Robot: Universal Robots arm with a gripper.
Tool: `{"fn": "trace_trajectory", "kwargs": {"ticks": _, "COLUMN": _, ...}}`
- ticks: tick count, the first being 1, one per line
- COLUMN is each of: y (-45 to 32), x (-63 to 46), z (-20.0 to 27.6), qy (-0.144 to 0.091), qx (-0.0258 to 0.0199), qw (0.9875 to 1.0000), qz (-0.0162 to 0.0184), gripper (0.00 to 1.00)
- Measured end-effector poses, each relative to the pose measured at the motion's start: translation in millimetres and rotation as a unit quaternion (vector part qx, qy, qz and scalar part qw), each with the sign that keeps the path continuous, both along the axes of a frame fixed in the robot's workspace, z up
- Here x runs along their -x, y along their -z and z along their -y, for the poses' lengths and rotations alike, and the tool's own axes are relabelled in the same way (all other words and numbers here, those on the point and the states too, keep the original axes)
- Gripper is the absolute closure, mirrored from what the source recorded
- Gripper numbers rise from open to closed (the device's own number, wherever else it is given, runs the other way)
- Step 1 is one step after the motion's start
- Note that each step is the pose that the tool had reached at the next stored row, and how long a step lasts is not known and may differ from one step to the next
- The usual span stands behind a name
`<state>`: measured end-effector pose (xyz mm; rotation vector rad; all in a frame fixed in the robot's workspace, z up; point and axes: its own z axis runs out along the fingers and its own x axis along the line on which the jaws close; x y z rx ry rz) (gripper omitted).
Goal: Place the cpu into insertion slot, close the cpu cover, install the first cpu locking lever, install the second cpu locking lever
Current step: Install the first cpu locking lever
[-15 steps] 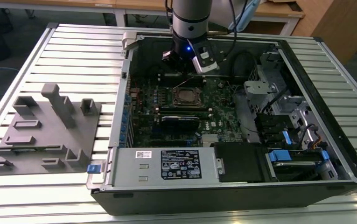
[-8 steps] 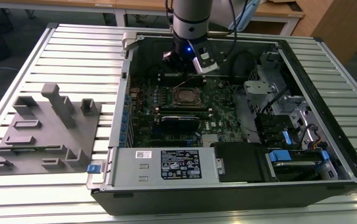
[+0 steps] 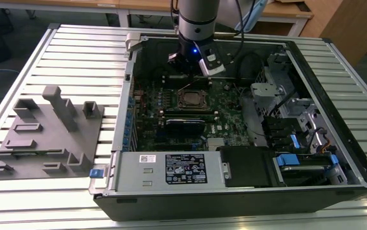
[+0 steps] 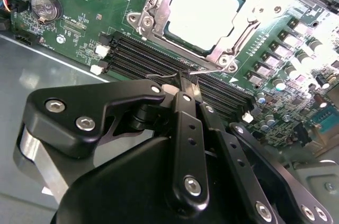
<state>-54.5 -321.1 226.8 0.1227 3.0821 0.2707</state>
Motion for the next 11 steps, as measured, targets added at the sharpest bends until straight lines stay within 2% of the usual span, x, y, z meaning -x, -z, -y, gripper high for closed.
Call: {"fn": "trace_trajectory", "kwargs": {"ticks": 11, "y": 1.5, "x": -0.9, "z": -0.6, "qy": 0.000, "qx": -0.0001, "qw": 1.0000, "qz": 0.0000, "gripper": 0.90}}
